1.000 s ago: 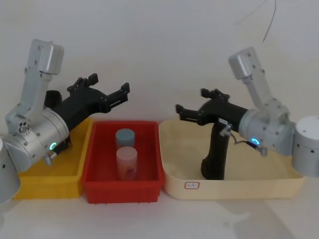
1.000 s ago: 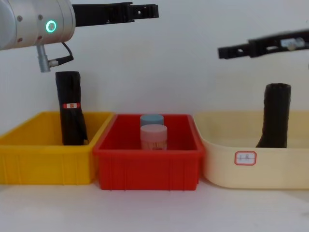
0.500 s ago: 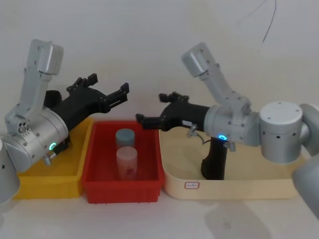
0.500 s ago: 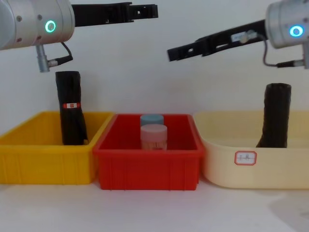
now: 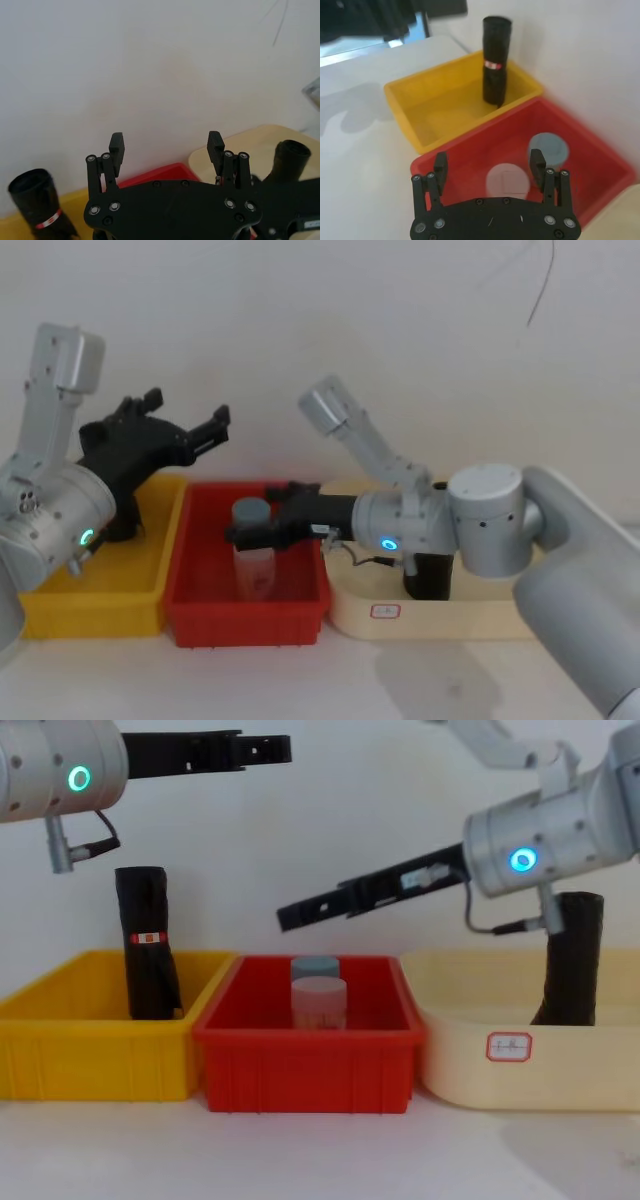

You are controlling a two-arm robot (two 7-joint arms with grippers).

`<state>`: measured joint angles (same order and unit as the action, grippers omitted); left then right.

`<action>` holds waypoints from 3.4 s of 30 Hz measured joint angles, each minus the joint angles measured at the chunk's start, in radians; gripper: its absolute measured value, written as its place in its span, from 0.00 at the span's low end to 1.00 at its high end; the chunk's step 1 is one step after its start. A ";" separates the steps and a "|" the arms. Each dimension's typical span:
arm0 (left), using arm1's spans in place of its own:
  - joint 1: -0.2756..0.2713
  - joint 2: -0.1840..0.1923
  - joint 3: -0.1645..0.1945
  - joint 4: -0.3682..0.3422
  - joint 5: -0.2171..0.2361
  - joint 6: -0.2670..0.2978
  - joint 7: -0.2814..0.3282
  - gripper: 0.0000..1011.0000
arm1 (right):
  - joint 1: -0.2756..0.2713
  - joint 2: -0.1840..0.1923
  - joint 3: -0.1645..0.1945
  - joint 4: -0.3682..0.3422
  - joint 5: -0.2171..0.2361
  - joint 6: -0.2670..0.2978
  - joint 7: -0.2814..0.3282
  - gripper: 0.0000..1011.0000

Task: Pick up the garbage bag with the one hand and transfer it to the other hand.

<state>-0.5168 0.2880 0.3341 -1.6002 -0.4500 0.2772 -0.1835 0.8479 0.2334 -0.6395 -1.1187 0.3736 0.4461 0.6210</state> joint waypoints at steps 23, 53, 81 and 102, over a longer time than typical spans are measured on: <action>0.028 0.010 -0.022 -0.025 0.028 0.005 0.050 0.99 | 0.070 -0.098 -0.061 0.218 0.005 -0.031 0.048 0.99; 0.032 0.012 -0.026 -0.030 0.033 0.006 0.058 0.99 | 0.104 -0.093 -0.115 0.204 -0.067 -0.006 0.009 0.99; 0.033 0.012 -0.026 -0.030 0.033 0.006 0.059 0.99 | 0.148 -0.116 -0.153 0.287 -0.147 -0.025 -0.005 0.99; 0.033 0.012 -0.026 -0.030 0.033 0.006 0.059 0.99 | 0.157 -0.129 -0.142 0.350 -0.161 -0.042 0.014 0.99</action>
<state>-0.4843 0.2996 0.3082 -1.6303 -0.4174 0.2833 -0.1246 1.0050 0.1046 -0.7813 -0.7687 0.2126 0.4039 0.6347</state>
